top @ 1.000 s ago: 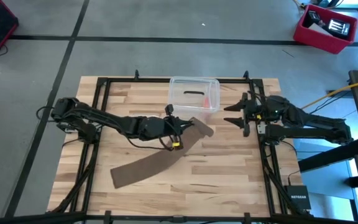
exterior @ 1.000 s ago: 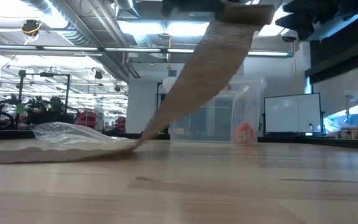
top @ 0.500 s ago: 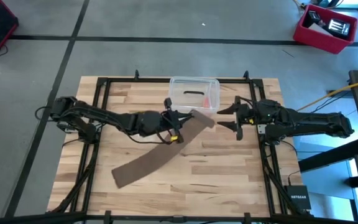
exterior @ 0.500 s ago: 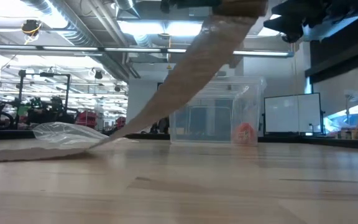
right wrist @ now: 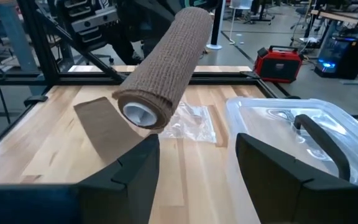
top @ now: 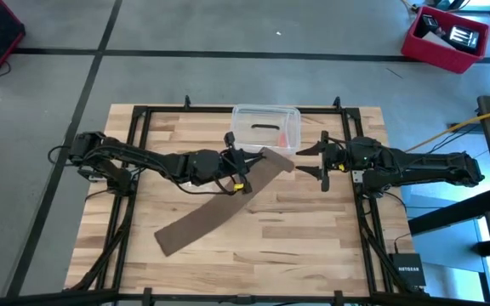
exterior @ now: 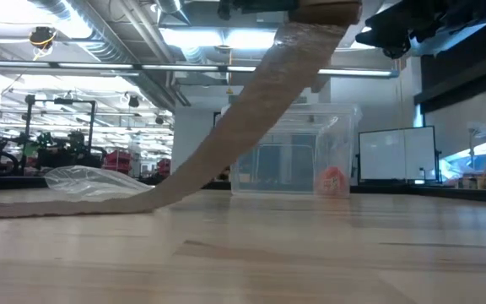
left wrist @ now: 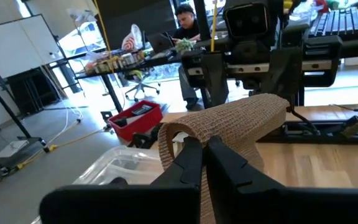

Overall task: Roll bandage
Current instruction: Roll the brown bandage

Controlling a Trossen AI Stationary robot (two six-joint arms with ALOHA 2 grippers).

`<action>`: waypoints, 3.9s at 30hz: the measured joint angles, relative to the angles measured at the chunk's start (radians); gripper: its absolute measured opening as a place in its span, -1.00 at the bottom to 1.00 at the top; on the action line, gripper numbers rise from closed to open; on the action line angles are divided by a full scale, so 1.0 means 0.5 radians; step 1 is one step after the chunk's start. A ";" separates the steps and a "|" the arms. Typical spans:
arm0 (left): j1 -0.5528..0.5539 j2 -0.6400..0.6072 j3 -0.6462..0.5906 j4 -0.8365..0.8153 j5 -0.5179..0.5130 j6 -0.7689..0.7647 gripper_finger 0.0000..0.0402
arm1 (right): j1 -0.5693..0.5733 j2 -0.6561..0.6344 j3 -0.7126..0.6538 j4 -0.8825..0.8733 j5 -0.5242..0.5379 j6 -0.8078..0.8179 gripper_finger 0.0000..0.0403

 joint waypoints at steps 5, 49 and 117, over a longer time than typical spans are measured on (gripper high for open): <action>0.000 0.000 0.000 0.001 0.000 0.000 -1.00 | -0.001 -0.002 0.000 -0.001 0.000 -0.066 0.07; 0.031 0.002 0.001 0.009 -0.007 -0.143 -1.00 | 0.468 0.223 0.145 0.138 0.714 -0.916 0.07; -0.272 -0.179 0.272 -0.246 0.139 0.264 -0.15 | 0.466 0.188 0.875 -0.408 -0.242 -0.438 -0.94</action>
